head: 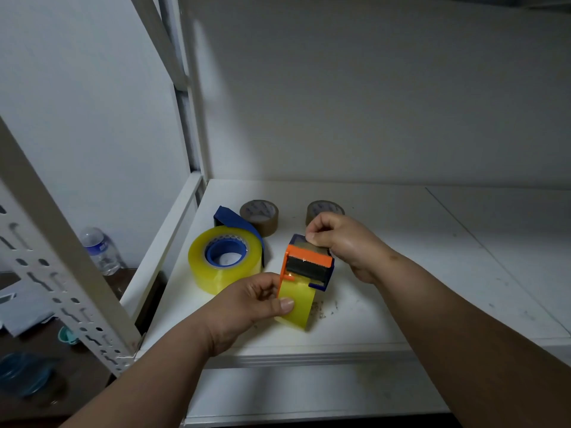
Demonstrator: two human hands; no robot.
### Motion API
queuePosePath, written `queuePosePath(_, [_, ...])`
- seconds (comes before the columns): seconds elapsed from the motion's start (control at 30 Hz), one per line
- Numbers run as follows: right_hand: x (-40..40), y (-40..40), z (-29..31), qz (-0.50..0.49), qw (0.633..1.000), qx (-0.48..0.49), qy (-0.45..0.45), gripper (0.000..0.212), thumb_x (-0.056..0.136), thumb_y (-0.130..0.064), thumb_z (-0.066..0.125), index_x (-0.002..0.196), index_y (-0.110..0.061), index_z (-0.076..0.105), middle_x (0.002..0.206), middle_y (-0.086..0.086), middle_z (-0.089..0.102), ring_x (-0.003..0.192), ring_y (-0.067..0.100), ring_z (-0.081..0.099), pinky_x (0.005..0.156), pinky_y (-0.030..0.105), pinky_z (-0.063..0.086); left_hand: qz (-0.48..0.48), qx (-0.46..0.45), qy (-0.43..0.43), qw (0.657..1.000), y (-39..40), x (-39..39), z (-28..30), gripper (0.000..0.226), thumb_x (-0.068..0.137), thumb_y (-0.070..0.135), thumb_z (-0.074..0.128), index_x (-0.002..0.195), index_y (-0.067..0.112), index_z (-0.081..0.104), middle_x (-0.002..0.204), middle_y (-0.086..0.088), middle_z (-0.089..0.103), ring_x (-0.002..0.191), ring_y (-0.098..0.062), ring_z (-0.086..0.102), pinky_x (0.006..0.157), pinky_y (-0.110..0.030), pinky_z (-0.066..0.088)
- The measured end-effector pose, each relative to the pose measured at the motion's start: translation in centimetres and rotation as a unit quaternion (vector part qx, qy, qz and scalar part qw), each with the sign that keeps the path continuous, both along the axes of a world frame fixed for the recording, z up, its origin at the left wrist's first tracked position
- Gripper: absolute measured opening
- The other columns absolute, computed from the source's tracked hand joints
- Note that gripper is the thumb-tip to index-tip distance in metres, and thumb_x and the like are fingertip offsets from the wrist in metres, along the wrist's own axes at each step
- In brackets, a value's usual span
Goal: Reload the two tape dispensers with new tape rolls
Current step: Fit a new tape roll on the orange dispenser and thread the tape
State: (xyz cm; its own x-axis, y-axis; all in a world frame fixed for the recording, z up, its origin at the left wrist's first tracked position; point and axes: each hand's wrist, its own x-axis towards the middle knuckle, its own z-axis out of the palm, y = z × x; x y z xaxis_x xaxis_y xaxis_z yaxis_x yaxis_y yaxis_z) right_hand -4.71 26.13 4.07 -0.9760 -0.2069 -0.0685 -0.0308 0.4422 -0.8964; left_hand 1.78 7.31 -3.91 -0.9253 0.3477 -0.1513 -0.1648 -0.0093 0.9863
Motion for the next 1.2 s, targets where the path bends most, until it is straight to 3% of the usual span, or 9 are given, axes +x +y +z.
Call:
queuePosePath(0.13, [0.4,0.7,0.2,0.022,0.997,-0.073,0.0,0.009,0.082,-0.026,0.065,0.089,-0.023,0.061,0.09,-0.01,0.061,0.085,0.005,0.055,0.074,0.023,0.04,-0.012,-0.011,0.005,1.0,-0.4,0.4,-0.2,0.049,0.077,0.016,0.077,0.121,-0.001,0.065,0.127,-0.033,0.061,0.121,-0.048,0.057,0.11,-0.057,0.041])
queuePosePath(0.23, [1.0,0.9,-0.5,0.13,0.989,-0.039,-0.063,0.054,0.061,-0.045,0.074,0.111,-0.034,0.057,0.115,-0.008,0.057,0.106,0.006,0.055,0.088,0.024,0.044,-0.032,-0.016,0.011,0.999,-0.7,0.7,-0.3,0.044,0.079,0.015,0.076,0.12,0.002,0.067,0.124,-0.023,0.069,0.119,-0.038,0.062,0.108,-0.048,0.046])
queuePosePath(0.37, [1.1,0.0,-0.8,0.126,0.988,-0.046,-0.073,0.058,0.051,-0.046,0.078,0.105,-0.036,0.06,0.113,-0.006,0.058,0.101,0.009,0.058,0.077,0.02,0.045,-0.056,-0.044,0.02,0.997,-1.1,1.0,-0.2,0.036,0.085,0.008,0.071,0.121,0.007,0.068,0.123,-0.007,0.073,0.119,-0.024,0.065,0.099,-0.029,0.05])
queuePosePath(0.5, [1.0,-0.8,-1.0,0.082,0.994,-0.051,-0.044,0.04,0.06,-0.038,0.075,0.098,-0.03,0.064,0.107,-0.002,0.062,0.096,0.013,0.06,0.074,0.022,0.047,-0.056,-0.049,0.032,0.997,-1.2,1.0,0.0,0.036,0.084,0.012,0.073,0.12,0.008,0.068,0.124,-0.007,0.072,0.12,-0.024,0.064,0.104,-0.035,0.048])
queuePosePath(0.6, [1.0,-0.5,-0.9,0.059,0.997,-0.032,-0.027,0.018,0.082,-0.031,0.067,0.099,-0.03,0.066,0.103,-0.006,0.066,0.098,0.013,0.06,0.073,0.021,0.046,-0.051,-0.042,0.029,0.997,-1.2,1.1,-0.2,0.039,0.082,0.016,0.074,0.12,0.008,0.068,0.124,-0.009,0.072,0.119,-0.026,0.065,0.106,-0.04,0.047])
queuePosePath(0.8, [1.9,1.6,-1.0,0.153,0.98,-0.074,-0.101,0.057,0.065,-0.031,0.073,0.119,-0.032,0.057,0.12,-0.004,0.062,0.115,0.013,0.053,0.101,0.029,0.038,-0.05,-0.034,0.02,0.998,-0.9,1.2,-0.1,0.041,0.077,0.024,0.077,0.115,0.012,0.07,0.114,-0.006,0.074,0.101,-0.016,0.067,0.086,-0.024,0.05])
queuePosePath(0.9, [1.5,1.7,-1.1,0.11,0.985,-0.091,-0.092,0.051,0.073,-0.023,0.073,0.121,-0.026,0.058,0.119,-0.001,0.062,0.119,0.016,0.051,0.108,0.034,0.032,-0.034,-0.034,0.014,0.999,-0.6,1.1,0.2,0.044,0.07,0.03,0.077,0.111,0.015,0.072,0.103,-0.008,0.068,0.092,-0.018,0.057,0.079,-0.027,0.046])
queuePosePath(1.03, [1.2,1.7,-1.9,0.071,0.99,-0.099,-0.074,0.025,0.091,-0.02,0.056,0.113,-0.028,0.064,0.117,-0.005,0.065,0.12,0.014,0.05,0.104,0.03,0.031,-0.034,-0.006,0.0,0.999,-0.6,1.1,0.3,0.036,0.072,0.024,0.074,0.108,0.019,0.073,0.109,-0.006,0.075,0.097,-0.018,0.064,0.089,-0.032,0.049])
queuePosePath(1.2, [0.8,1.3,-2.8,-0.013,0.995,-0.07,-0.067,0.035,0.094,-0.049,0.042,0.113,-0.031,0.066,0.13,-0.005,0.059,0.128,0.015,0.044,0.108,0.035,0.029,0.007,0.057,-0.017,0.998,-0.1,0.9,0.4,0.026,0.078,0.026,0.067,0.1,0.02,0.079,0.106,-0.004,0.077,0.095,-0.016,0.07,0.086,-0.027,0.056])
